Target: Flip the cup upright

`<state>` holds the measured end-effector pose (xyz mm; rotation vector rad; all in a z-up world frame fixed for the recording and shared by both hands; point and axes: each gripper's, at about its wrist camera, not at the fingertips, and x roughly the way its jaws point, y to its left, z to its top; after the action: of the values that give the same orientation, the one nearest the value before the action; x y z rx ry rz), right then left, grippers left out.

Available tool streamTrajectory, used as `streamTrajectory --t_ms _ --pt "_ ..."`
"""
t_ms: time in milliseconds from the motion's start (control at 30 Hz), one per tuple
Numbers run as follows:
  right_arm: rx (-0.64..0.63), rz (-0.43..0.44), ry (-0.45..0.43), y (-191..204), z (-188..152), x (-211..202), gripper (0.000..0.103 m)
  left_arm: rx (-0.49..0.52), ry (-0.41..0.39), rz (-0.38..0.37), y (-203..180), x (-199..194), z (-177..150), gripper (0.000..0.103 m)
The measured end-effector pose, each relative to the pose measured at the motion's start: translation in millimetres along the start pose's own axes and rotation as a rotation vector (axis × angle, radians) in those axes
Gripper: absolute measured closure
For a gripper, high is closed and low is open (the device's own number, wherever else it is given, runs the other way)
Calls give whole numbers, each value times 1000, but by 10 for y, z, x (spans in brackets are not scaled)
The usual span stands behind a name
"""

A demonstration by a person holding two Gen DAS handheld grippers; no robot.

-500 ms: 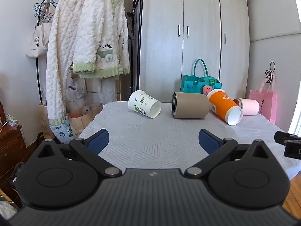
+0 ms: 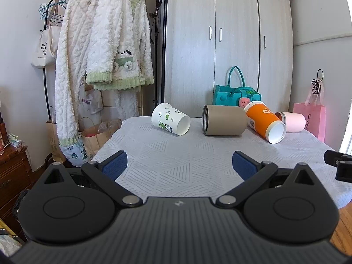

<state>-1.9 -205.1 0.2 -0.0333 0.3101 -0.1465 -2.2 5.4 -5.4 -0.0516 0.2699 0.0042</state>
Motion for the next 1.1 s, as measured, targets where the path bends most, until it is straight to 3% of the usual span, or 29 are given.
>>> streamTrajectory --t_ms 733,1000,1100 --pt "-11 0 7 -14 -10 38 0 8 12 6 0 18 -37 0" --pt "-40 10 7 -32 16 40 0 51 155 23 8 107 27 0" --pt "-82 52 -12 -121 133 -10 0 94 144 2 -26 128 129 0"
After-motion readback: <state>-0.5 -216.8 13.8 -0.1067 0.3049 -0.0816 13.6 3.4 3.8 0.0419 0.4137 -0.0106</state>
